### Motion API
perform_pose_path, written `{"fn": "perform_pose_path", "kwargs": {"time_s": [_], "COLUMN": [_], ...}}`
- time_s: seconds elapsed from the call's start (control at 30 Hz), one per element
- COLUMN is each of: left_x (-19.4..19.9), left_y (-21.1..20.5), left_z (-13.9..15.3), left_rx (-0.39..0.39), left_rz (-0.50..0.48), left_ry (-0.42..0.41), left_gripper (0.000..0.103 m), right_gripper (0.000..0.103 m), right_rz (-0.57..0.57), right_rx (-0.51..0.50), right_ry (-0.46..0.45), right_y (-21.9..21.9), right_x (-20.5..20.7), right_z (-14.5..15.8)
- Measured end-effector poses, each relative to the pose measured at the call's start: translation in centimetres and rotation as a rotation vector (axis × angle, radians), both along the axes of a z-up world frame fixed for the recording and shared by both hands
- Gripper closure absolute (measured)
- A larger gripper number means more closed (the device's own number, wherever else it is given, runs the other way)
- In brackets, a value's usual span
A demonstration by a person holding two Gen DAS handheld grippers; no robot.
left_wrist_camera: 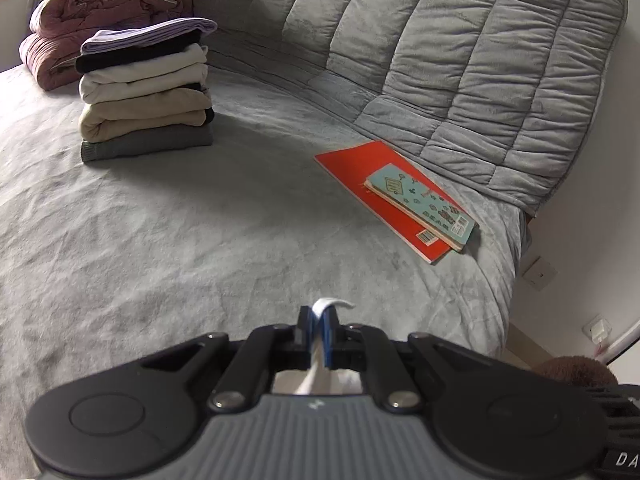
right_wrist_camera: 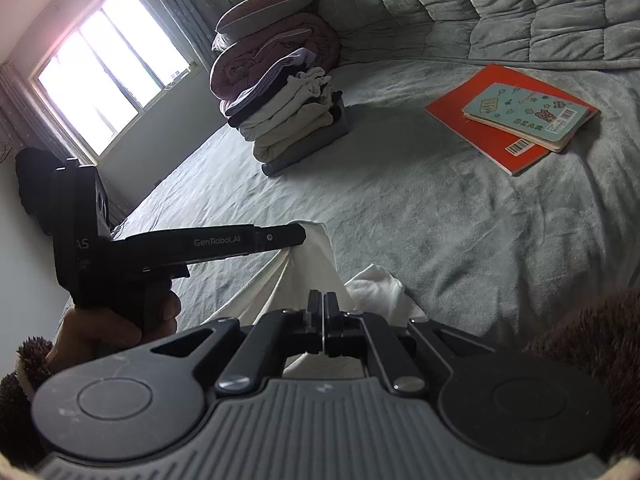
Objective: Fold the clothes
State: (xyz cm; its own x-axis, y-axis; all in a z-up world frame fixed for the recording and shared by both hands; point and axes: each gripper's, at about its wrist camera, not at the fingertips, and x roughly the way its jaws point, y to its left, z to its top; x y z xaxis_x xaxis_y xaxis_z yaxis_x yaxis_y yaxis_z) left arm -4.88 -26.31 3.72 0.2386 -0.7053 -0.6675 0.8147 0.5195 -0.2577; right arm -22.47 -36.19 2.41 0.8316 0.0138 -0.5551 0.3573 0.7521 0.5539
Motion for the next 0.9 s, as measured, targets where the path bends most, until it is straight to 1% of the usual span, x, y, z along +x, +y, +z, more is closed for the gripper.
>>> {"fn": "perform_pose_path", "kwargs": {"time_s": [0.07, 0.1, 0.13, 0.17, 0.2, 0.3, 0.4, 0.43, 0.53, 0.6, 0.67, 0.77, 0.9], "left_x": [-0.1, -0.2, -0.3, -0.4, -0.4, -0.5, 0.7, 1.5, 4.3, 5.1, 5.1, 4.7, 4.4], "left_y": [1.0, 1.5, 2.0, 2.4, 2.9, 4.5, 5.5, 5.7, 7.1, 8.8, 10.9, 13.5, 15.9], "left_z": [0.6, 0.9, 1.1, 1.4, 1.7, 2.6, 2.7, 2.2, -0.8, -2.9, -4.6, -6.5, -7.8], "left_rx": [-0.014, -0.022, -0.029, -0.036, -0.043, -0.069, -0.029, 0.005, 0.132, 0.168, 0.142, 0.067, -0.112], "left_rz": [0.010, 0.015, 0.021, 0.026, 0.031, 0.053, 0.129, 0.166, 0.324, 0.401, 0.449, 0.500, 0.549], "left_ry": [-0.001, -0.001, -0.002, -0.002, -0.003, -0.001, -0.029, -0.022, 0.074, 0.143, 0.206, 0.273, 0.341], "left_gripper": [0.098, 0.098, 0.098, 0.098, 0.098, 0.098, 0.098, 0.098, 0.098, 0.098, 0.098, 0.098, 0.098], "right_gripper": [0.087, 0.082, 0.073, 0.054, 0.052, 0.052, 0.052, 0.052, 0.052, 0.052, 0.052, 0.052, 0.052], "right_rz": [0.006, 0.010, 0.011, 0.013, 0.015, 0.032, 0.057, 0.065, 0.090, 0.093, 0.098, 0.109, 0.165], "right_rx": [0.029, 0.042, 0.062, 0.084, 0.113, 0.166, 0.192, 0.200, 0.213, 0.213, 0.236, 0.277, 0.331], "right_ry": [0.001, 0.001, 0.001, 0.000, -0.005, 0.008, 0.022, 0.026, 0.041, 0.056, 0.071, 0.089, 0.111], "right_y": [-0.1, -0.1, -0.2, -0.3, -0.4, -0.3, 0.1, 0.3, 0.5, 0.4, 0.3, 0.1, 0.5], "right_x": [0.3, 0.5, 0.7, 1.0, 1.3, 2.5, 3.9, 4.3, 6.0, 7.1, 8.3, 10.2, 13.0], "right_z": [-0.9, -1.3, -1.8, -2.3, -2.8, -3.6, -3.6, -3.6, -3.4, -3.4, -3.8, -4.4, -5.4]}}
